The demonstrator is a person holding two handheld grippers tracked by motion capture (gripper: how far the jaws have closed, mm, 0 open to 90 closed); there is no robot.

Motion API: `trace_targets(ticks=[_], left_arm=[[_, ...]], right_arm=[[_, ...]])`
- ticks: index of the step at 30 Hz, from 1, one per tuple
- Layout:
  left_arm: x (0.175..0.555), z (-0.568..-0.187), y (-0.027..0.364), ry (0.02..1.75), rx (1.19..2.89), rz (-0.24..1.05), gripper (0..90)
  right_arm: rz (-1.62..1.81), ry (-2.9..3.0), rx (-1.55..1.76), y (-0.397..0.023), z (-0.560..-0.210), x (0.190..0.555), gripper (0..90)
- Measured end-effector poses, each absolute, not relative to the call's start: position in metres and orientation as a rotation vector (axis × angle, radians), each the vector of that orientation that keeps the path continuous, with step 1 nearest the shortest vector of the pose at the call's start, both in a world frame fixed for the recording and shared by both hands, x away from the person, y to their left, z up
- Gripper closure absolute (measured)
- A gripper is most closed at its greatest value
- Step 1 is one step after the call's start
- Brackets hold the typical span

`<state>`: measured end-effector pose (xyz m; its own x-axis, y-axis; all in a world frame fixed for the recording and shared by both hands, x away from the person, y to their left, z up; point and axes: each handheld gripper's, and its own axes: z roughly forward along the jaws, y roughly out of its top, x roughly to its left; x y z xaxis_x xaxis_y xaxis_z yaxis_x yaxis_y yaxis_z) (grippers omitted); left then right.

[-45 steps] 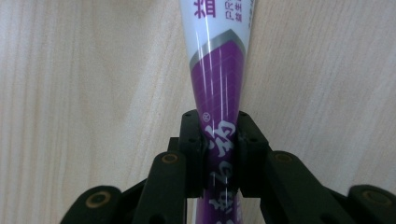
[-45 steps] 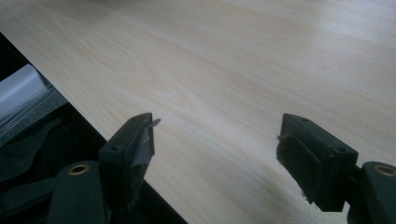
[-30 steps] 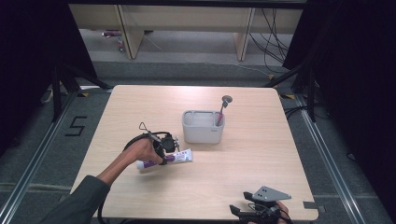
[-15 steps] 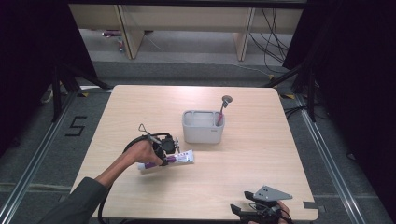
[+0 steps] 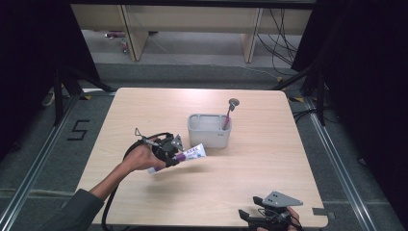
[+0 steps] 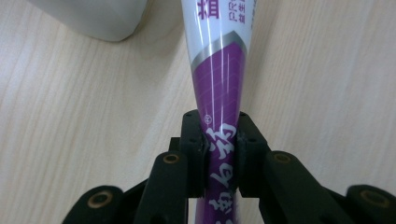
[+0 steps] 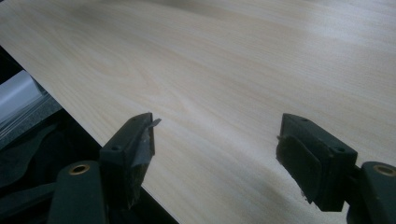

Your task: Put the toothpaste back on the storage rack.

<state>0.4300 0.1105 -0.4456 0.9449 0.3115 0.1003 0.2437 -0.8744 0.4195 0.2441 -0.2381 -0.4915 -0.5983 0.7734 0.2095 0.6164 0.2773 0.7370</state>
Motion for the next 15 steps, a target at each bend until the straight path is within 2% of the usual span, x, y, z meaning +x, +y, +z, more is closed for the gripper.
trace_targets(ticks=[9,11,15], left_arm=[[0.428,-0.437,0.113,0.433,2.591,0.231,76.6],[0.426,-0.434,0.113,0.488,2.495,0.202,76.7],[0.426,-0.428,0.113,0.468,2.482,0.213,76.7]], right_arm=[[1.209,2.361,1.255,-0.240,-0.492,0.246,28.0],[1.207,2.363,1.251,-0.240,-0.492,0.246,28.0],[1.203,2.358,1.252,-0.240,-0.492,0.246,28.0]])
